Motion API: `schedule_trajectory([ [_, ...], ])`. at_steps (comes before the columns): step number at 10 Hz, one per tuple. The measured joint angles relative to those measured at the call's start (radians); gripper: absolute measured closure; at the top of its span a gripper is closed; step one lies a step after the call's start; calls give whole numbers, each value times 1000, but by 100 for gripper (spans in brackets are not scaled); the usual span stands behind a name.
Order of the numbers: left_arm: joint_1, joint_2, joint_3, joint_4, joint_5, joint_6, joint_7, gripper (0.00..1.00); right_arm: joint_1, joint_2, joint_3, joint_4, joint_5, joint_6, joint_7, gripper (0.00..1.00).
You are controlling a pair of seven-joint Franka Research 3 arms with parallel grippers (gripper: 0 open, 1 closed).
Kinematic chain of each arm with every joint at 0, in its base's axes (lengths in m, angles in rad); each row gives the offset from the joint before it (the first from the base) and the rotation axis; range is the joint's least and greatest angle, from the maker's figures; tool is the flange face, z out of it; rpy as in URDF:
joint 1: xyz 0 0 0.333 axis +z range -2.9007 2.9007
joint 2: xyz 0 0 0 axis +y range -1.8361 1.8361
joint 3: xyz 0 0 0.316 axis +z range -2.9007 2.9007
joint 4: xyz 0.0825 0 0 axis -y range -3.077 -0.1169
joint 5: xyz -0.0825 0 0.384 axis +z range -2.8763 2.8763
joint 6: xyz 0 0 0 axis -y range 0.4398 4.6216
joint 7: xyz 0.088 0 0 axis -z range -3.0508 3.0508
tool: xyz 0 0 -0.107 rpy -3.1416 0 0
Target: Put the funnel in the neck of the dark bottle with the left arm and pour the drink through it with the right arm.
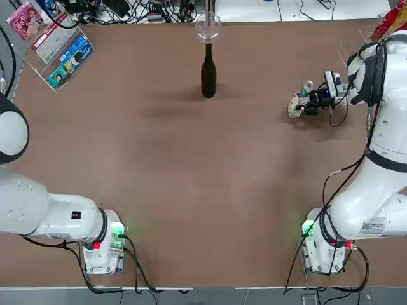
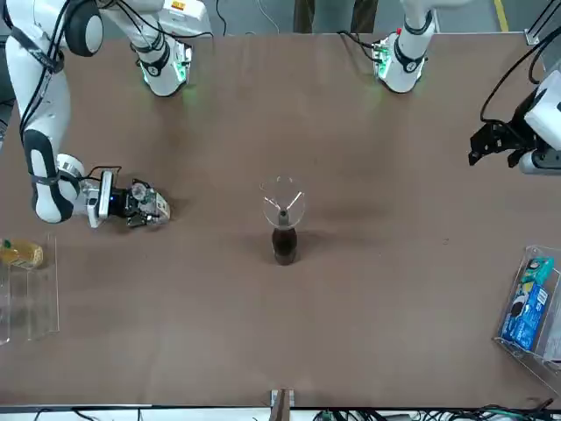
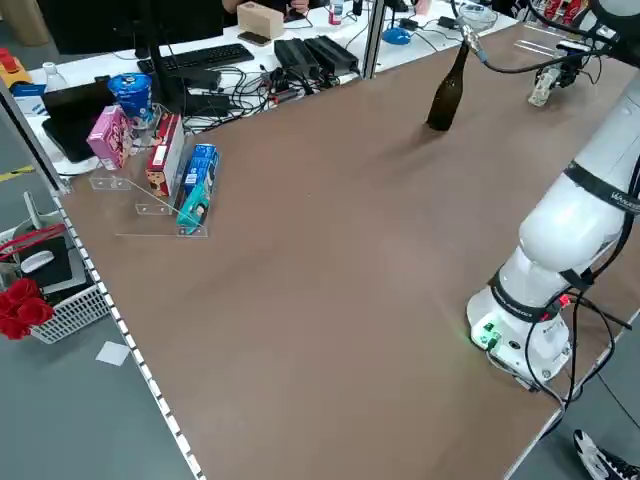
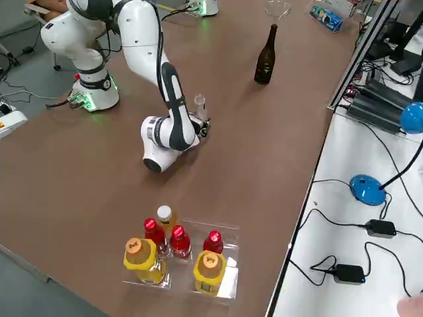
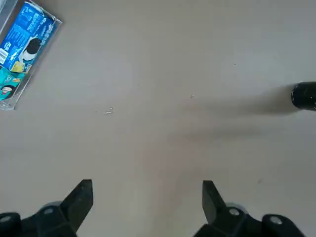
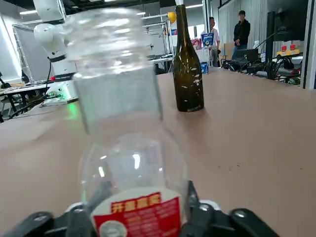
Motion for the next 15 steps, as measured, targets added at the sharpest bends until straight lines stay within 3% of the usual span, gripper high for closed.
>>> schedule_trajectory([
  [2, 2, -4, 1, -1, 14, 0, -1, 2, 1, 0, -15, 0, 0, -9, 0, 15],
  [3, 2, -4, 1, -2, 18, 2, -1, 2, 1, 0, -23, 0, 0, -10, 0, 1],
  [5, 2, -4, 1, -2, 19, 9, -13, 2, 3, 0, -47, 3, 0, -10, 3, 0],
  [8, 4, -4, 1, -2, 19, 12, -20, 2, 12, -1, -117, 20, -17, -10, 29, 0],
  [11, 4, -4, 1, -2, 19, 12, -20, 2, 23, -25, -172, 46, -98, -13, 141, 0],
  [13, 4, -4, 1, -2, 19, 12, -20, 2, 34, -117, -205, 63, -203, 28, 320, 0],
  [15, 3, -4, 1, -2, 19, 12, -20, 2, 36, -270, -210, 70, -347, 95, 564, 0],
])
